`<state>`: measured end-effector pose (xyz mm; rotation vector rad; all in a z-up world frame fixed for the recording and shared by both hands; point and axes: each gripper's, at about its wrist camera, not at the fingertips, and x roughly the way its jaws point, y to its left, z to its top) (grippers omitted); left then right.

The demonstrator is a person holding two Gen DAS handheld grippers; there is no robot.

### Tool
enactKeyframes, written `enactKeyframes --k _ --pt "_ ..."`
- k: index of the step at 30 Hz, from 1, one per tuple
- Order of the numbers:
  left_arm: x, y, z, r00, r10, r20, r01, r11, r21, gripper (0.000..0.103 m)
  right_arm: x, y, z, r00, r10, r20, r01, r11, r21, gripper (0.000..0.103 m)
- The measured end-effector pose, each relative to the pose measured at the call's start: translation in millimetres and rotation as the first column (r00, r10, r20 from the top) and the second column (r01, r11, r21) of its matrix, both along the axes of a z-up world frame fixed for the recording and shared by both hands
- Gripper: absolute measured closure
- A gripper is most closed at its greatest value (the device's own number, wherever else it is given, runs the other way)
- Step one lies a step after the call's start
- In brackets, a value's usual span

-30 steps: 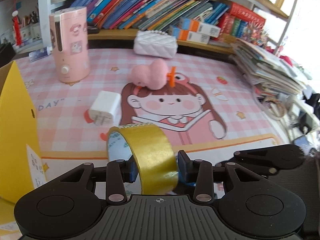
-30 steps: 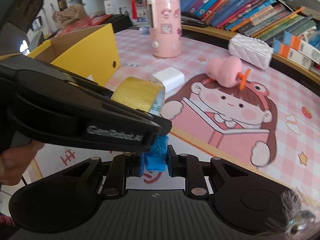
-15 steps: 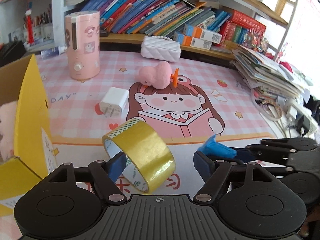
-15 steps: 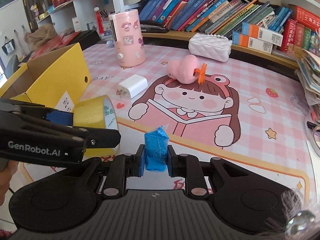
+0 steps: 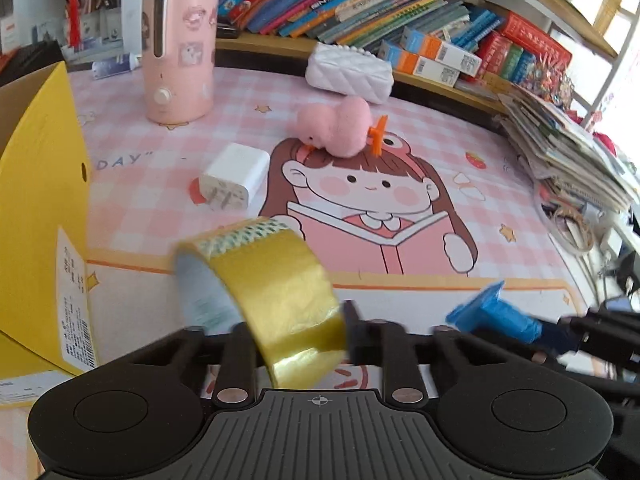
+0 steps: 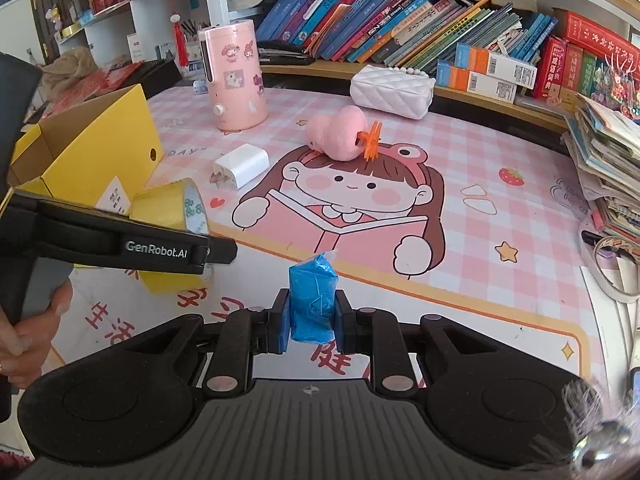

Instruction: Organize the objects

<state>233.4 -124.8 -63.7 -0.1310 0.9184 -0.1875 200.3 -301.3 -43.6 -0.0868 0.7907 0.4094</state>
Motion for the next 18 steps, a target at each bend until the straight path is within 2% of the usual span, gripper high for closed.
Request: enactKeyframes --k 4,8,18 --pt "-8.2 3.8 6.9 1.0 -0.015 0.019 0.015 1.0 -0.026 0.094 2.3 -1.0 2.7 0.999 -0.031 -0.015 0.031 0.999 0.017 0.084" --pt "-24.5 8.9 26.3 0.995 -0.038 0.094 0.043 0.998 -0.05 0.098 5.6 -0.4 4.4 0.996 -0.075 -0.05 0.076 0.997 0.03 0.084" --pt "-70.9 43.3 55.4 0.985 -0.001 0.17 0.035 0.98 -0.196 0.099 -10.7 26.3 22.1 0.997 -0.07 -0.018 0.07 0.997 0.03 0.084"
